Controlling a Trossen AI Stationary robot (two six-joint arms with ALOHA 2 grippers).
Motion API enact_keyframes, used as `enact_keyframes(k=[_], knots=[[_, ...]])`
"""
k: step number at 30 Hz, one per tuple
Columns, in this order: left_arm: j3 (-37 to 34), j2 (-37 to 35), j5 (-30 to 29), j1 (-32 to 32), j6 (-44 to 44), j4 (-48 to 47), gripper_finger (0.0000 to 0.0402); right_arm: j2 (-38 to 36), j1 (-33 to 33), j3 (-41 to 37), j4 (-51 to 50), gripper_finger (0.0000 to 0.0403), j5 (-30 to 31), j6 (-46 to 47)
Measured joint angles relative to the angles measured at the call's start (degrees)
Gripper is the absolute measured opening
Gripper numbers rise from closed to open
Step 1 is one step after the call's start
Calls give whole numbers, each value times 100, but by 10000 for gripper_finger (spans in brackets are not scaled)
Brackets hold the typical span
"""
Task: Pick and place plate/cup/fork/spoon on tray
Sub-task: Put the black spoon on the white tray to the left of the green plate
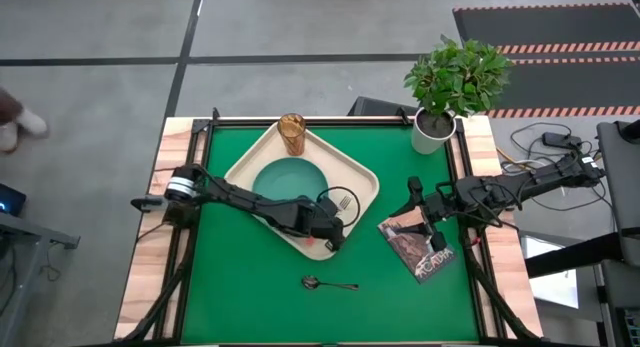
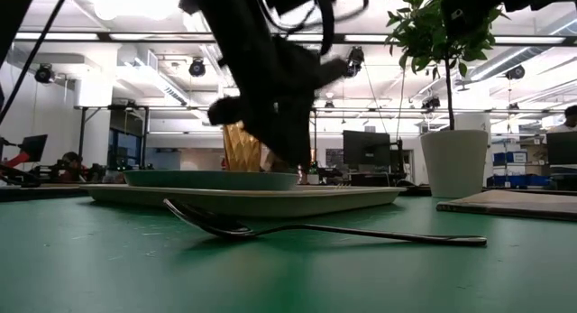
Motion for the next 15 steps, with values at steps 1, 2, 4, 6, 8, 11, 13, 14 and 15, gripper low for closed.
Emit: enact_keyframes(k=[1,2,4,6,8,11,13,14,15], knots=[[-6,-87,1,-36,63,5,66,0,0,0,4,167,15,0],[-17,-139,-11,-67,156,3,66,0,0,0,3,167,48,-4],[-28,-283,-14,-150,390,9,66,2,0,0,8,167,59,-2],[-35,-422,-16,-235,644,62,66,39,0,0,44,167,61,-42],[-39,-567,-19,-316,855,117,66,58,-2,-2,141,166,63,-276],[-54,-714,-46,-441,1091,316,66,110,-2,-2,357,166,59,-750],[-61,-786,-147,-494,1316,535,66,109,-1,-2,510,166,55,-1080],[-61,-840,-202,-506,1424,665,66,105,0,-2,589,166,49,-1229],[-62,-894,-277,-507,1549,742,66,98,0,-2,682,166,22,-1343]])
